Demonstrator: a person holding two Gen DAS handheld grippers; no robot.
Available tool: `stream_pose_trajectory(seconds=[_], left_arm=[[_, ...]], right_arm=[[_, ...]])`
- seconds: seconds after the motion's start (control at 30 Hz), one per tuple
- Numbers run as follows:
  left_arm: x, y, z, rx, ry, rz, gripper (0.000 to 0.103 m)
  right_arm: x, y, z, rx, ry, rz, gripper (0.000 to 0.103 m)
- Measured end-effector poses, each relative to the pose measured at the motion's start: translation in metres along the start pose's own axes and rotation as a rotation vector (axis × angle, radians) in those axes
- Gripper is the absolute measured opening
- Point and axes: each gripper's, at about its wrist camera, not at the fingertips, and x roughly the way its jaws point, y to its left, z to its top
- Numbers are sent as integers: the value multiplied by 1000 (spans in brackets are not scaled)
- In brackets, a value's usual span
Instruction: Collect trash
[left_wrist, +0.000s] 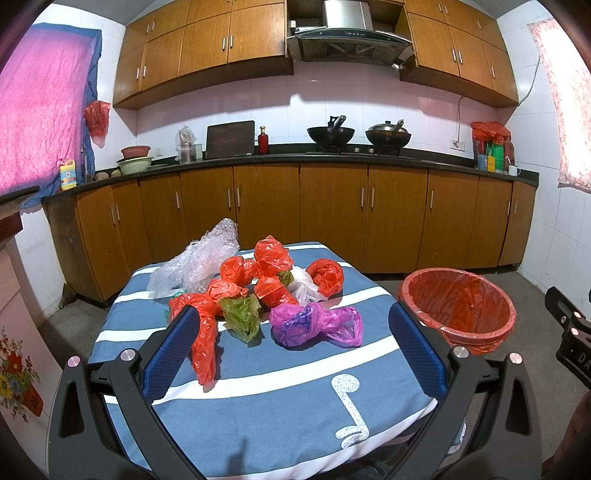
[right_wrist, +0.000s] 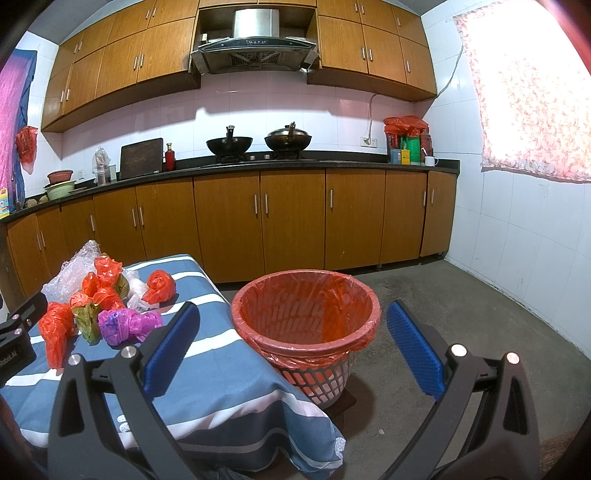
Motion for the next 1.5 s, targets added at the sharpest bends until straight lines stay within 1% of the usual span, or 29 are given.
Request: stream_pose_trajectory(seconds=[0.5,0.63,0.77,0.83,0.97,1.0,1.2,1.3,1.5], left_arm=[[0,0,0,0,2,1,101],[-1,0,-2,3,7,11,101],[8,2,-7,8,21,31,101],[10,10,-10,4,41,47,101],[20,33,-16,-34,87,82,101],[22,38,-16,-45,97,89,101],[32,76,-24,-107,145,179,101],[37,95,-24,-124,152,226,101],[45,126,-24,-136,149,306,101]], right_arm=[[1,2,0,-3,5,0,99],[5,6,-4,-6,18,18,99],[17,9,-6,3,56,49,99],[28,13,-9,5,95,76,99],[44,23,-10,-6,136,112,99],[47,25,-9,-9,143,121,97],[75,60,-4,-41,195,222,89],[88,88,-1,-81,205,283,89],[116,157,2,-208,214,411,89]])
